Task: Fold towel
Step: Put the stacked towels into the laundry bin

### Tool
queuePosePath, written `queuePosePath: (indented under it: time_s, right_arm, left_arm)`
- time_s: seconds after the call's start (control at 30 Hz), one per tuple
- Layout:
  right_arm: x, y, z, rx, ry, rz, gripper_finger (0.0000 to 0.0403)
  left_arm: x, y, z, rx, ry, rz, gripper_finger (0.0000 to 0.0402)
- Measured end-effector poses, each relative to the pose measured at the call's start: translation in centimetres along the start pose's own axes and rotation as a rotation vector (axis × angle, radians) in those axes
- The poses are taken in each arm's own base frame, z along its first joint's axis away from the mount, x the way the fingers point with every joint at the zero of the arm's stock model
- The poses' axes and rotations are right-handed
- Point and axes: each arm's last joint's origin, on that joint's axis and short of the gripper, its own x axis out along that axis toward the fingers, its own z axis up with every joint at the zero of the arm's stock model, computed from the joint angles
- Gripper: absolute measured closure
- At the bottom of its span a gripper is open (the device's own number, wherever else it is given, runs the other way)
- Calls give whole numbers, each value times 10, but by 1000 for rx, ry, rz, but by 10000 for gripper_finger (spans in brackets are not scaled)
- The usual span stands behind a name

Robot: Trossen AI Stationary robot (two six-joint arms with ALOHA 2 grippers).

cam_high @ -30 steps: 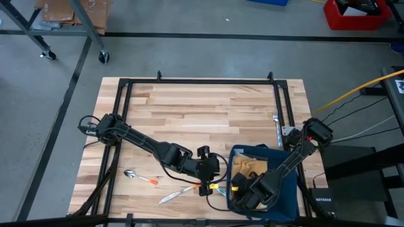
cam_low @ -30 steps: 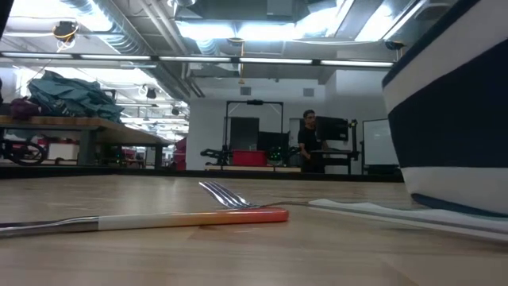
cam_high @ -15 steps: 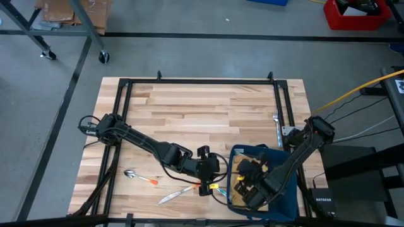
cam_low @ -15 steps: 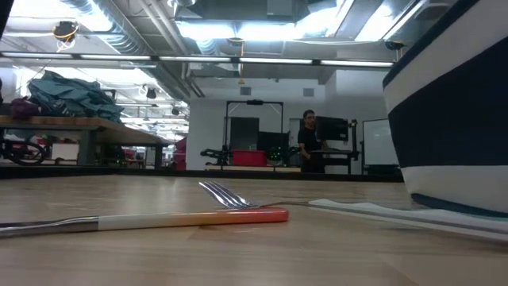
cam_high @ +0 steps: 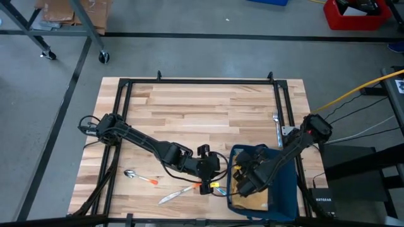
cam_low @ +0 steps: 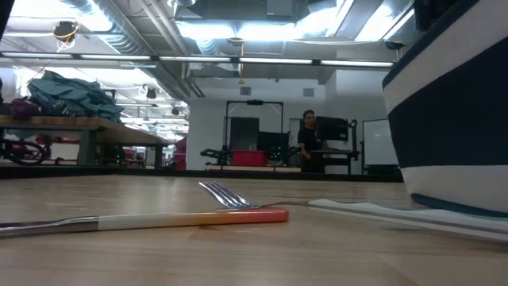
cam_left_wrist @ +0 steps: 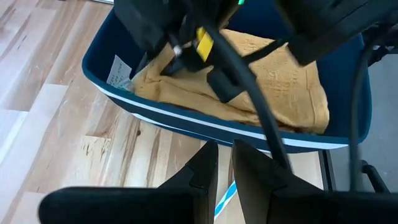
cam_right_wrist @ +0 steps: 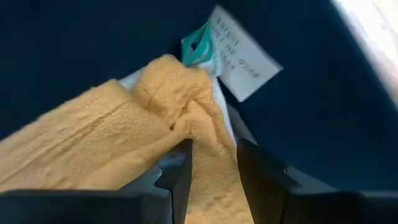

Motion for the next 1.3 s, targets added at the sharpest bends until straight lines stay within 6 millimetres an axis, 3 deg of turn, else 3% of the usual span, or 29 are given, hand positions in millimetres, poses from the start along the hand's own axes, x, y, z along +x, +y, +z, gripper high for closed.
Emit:
queuePosePath:
  time_s: [0.23, 0.47, 0.6, 0.77, 1.0, 1.3]
  right_arm:
    - [39, 8, -12, 85, -56, 142, 272]
    - [42, 14, -11, 127, -139, 199, 272]
    - [24, 14, -2, 90, -137, 160, 272]
    - [-17, 13, 15, 6, -98, 134, 272]
    - [-69, 17, 38, -34, -63, 266, 272]
    - [-78, 31, 27, -95, 156, 421, 272]
  left_arm:
    - [0, 0, 0, 0, 0, -1, 359]
    - [0, 0, 0, -1, 0, -5, 359]
    - [0, 0, 0, -1, -1, -5, 359]
    - [0, 0, 1, 7, -2, -5, 359]
    - [0, 0, 1, 23, -2, -5, 359]
    - [0, 0, 0, 32, 5, -4, 359]
